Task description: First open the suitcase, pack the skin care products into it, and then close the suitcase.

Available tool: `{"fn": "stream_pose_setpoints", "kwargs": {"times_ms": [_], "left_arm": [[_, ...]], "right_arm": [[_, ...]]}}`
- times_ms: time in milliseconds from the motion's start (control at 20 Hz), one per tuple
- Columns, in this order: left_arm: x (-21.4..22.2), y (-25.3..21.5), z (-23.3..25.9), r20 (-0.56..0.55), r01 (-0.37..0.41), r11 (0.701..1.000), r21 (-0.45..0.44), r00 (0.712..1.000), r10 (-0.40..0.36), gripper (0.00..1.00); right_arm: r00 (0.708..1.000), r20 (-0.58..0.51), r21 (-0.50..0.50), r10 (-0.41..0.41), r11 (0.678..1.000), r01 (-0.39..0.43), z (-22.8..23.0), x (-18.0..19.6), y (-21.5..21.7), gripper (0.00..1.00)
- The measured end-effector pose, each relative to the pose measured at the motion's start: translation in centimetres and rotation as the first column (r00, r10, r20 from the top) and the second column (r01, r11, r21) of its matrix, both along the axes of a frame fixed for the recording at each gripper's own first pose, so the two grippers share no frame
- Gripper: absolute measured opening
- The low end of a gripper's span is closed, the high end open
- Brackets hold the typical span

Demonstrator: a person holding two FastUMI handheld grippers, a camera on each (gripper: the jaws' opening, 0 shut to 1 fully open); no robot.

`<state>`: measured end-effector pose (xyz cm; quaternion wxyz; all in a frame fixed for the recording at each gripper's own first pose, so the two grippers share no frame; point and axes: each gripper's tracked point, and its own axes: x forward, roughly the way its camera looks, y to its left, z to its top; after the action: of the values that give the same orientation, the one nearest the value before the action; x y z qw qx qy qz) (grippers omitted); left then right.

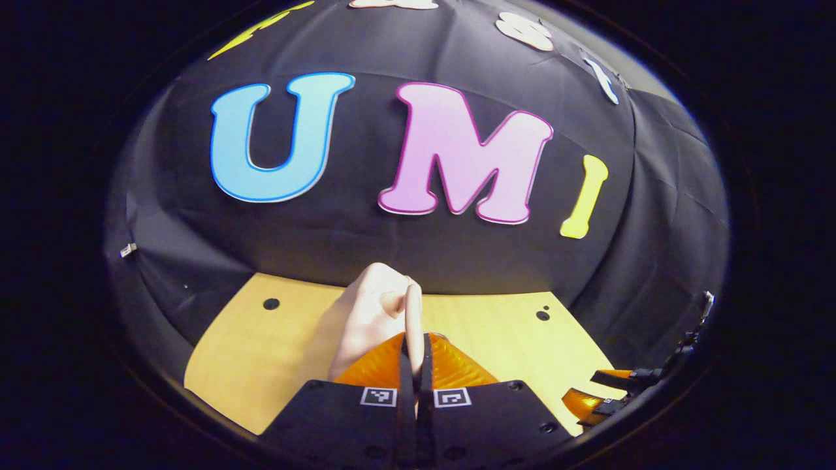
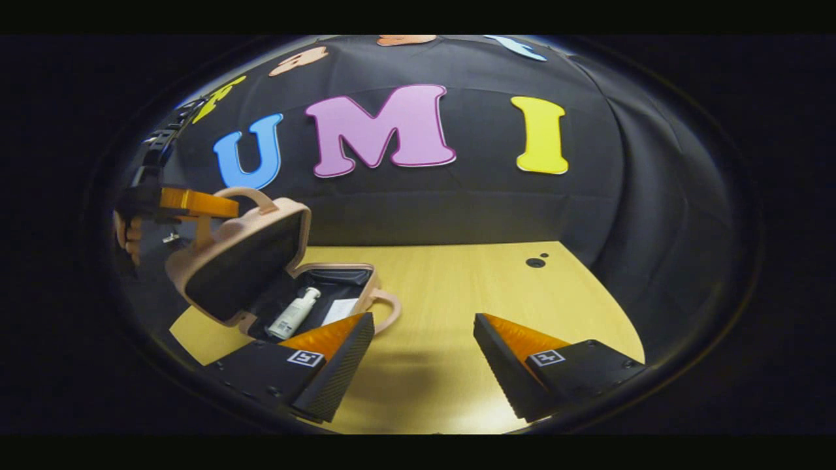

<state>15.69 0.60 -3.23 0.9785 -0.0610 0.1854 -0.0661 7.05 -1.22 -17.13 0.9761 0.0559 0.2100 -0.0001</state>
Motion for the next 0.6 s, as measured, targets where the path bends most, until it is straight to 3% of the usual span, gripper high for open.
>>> {"fn": "stream_pose_setpoints", "kwargs": {"times_ms": [150, 500, 600], "left_arm": [[1.6, -6.8, -5.9, -0.087, 0.040, 0.998, -0.046, 0.995, -0.044, 0.06], [3.4, -11.6, -15.4, -0.227, 0.056, 0.990, 0.132, 0.973, -0.025, 0.11], [3.0, -13.7, -14.6, -0.212, 0.067, 0.994, 0.087, 0.976, -0.048, 0.33]], "right_arm": [[1.000, 0.005, 0.017, -0.002, 1.000, 0.002, 0.5, -0.4, -2.6, 0.97], [0.997, -0.022, 0.024, -0.073, 0.997, 0.074, 0.6, -1.1, -8.1, 0.97], [0.996, -0.010, 0.043, -0.094, 0.995, 0.094, 1.7, -1.1, -8.8, 0.97]]}}
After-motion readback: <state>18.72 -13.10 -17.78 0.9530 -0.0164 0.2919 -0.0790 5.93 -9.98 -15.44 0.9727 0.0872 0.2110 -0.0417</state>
